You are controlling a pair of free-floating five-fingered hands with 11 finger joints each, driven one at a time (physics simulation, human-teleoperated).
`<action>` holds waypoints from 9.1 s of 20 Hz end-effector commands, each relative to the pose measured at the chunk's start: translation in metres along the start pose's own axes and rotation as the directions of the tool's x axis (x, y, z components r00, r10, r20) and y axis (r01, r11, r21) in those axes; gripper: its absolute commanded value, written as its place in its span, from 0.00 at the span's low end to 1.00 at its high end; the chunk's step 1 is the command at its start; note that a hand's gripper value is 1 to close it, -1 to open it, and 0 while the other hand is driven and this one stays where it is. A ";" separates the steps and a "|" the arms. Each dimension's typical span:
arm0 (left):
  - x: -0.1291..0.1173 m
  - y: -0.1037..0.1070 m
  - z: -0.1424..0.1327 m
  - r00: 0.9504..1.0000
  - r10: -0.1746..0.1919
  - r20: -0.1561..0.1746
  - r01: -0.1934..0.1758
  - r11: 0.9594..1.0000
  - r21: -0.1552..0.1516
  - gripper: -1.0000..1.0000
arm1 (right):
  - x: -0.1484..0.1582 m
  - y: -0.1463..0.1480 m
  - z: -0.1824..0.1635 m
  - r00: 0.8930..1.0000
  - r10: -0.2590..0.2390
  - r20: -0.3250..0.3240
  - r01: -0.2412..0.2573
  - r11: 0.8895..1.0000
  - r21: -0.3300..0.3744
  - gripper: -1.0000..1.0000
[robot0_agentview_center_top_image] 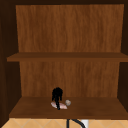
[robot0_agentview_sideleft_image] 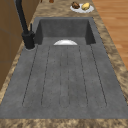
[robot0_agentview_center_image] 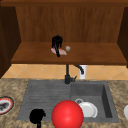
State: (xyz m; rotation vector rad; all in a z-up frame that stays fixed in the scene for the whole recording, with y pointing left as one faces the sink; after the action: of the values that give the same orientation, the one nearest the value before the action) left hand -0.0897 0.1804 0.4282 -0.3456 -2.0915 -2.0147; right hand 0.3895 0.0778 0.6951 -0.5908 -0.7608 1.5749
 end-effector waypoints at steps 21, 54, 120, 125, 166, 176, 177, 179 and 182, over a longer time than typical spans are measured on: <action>0.000 0.000 0.000 1.000 0.000 0.000 0.000 1.000 0.000 0.50 | -0.011 -0.008 -0.088 1.000 0.005 -0.003 -0.005 1.000 -0.004 0.00; 0.000 0.000 0.000 1.000 0.000 0.000 0.000 1.000 0.000 0.50 | -0.037 -0.036 -0.194 1.000 -0.002 0.027 0.002 1.000 -0.004 0.00; 0.000 0.000 0.000 1.000 0.000 0.000 0.000 1.000 0.000 0.50 | -0.022 -0.061 0.043 0.998 0.045 -0.034 -0.055 0.895 -0.443 1.00; 0.000 0.000 0.000 1.000 0.000 0.000 0.000 1.000 0.000 0.50 | -0.022 -0.044 0.082 1.000 0.021 -0.013 -0.024 0.891 -0.453 1.00; 0.000 0.000 0.000 1.000 0.000 0.000 0.000 1.000 0.000 0.50 | -0.135 0.245 0.199 0.998 0.053 0.030 -0.032 0.869 -0.493 1.00; 0.000 0.000 0.000 1.000 0.000 0.000 0.000 1.000 0.000 0.50 | -0.186 0.296 0.168 0.995 0.089 0.054 -0.052 0.873 -0.484 1.00; 0.000 0.000 0.000 1.000 0.000 0.000 0.000 1.000 0.000 0.50 | -0.189 0.301 0.163 0.994 0.096 0.049 -0.060 0.869 -0.492 1.00; 0.000 0.000 0.000 1.000 0.000 0.000 0.000 1.000 0.000 0.50 | -0.194 0.312 0.152 0.993 0.109 0.033 -0.077 0.854 -0.515 1.00; 0.000 0.000 0.000 1.000 0.000 0.000 0.000 1.000 0.000 0.50 | -0.207 0.327 0.138 0.994 0.104 0.024 -0.076 0.844 -0.531 1.00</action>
State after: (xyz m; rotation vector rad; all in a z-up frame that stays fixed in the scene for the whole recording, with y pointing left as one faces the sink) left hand -0.0897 0.1804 0.4282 -0.3456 -2.0915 -2.0147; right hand 0.1001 -0.1565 0.5472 -0.9717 -1.1728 1.4263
